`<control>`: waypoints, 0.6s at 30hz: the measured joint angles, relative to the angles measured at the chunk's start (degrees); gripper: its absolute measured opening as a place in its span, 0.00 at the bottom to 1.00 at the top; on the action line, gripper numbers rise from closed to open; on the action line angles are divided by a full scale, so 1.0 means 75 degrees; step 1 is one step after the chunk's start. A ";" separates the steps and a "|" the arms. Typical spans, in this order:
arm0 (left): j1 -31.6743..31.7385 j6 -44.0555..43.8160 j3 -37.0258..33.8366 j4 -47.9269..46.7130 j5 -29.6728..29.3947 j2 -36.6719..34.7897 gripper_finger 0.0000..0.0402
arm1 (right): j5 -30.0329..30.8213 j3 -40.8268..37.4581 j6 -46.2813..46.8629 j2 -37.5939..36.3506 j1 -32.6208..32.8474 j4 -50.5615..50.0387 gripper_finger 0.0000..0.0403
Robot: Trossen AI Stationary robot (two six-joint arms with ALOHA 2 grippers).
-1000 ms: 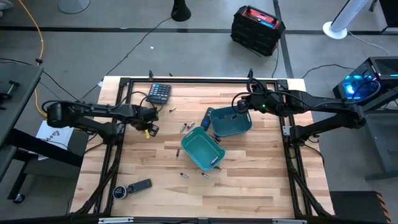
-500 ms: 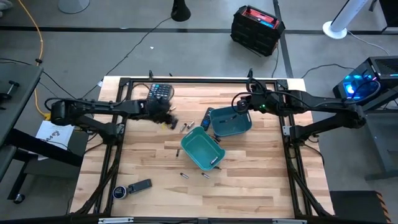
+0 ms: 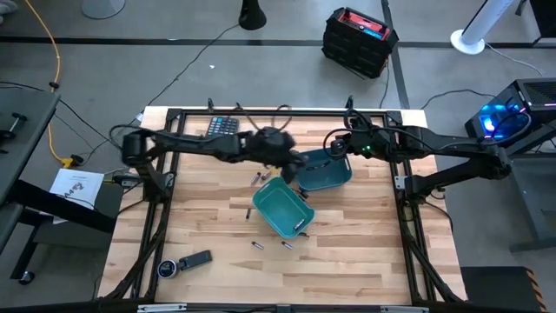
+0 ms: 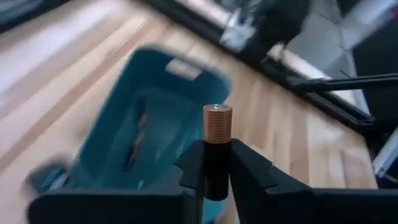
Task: Sort batteries
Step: Put the black battery into the blue bin
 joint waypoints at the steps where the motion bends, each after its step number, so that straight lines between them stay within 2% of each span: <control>1: -0.0013 0.0181 0.0399 0.0009 0.0025 0.0221 0.17 | -0.0002 0.0000 -0.0001 0.0000 0.0000 0.0000 0.00; 3: -0.0013 0.0531 0.1085 -0.0114 0.0028 0.0611 0.25 | -0.0016 0.0000 -0.0006 0.0000 0.0000 -0.0006 0.00; 6: 0.0002 0.0925 0.1850 -0.0956 0.0022 0.1043 0.36 | -0.0093 0.0000 -0.0012 -0.0002 0.0000 -0.0036 0.00; 10: 0.0018 0.1295 0.2328 -0.2502 0.0037 0.0986 0.46 | -0.0101 0.0000 -0.0081 0.0000 0.0000 -0.0058 0.00; 15: -0.0173 0.1914 0.2317 -0.5024 0.0090 0.0523 0.49 | -0.0142 0.0000 -0.0143 0.0000 0.0000 -0.0110 0.00; 18: -0.0626 0.2125 0.2042 -0.5451 0.0100 0.0171 0.49 | -0.0721 0.0000 -0.0248 0.0000 -0.0002 -0.0162 0.00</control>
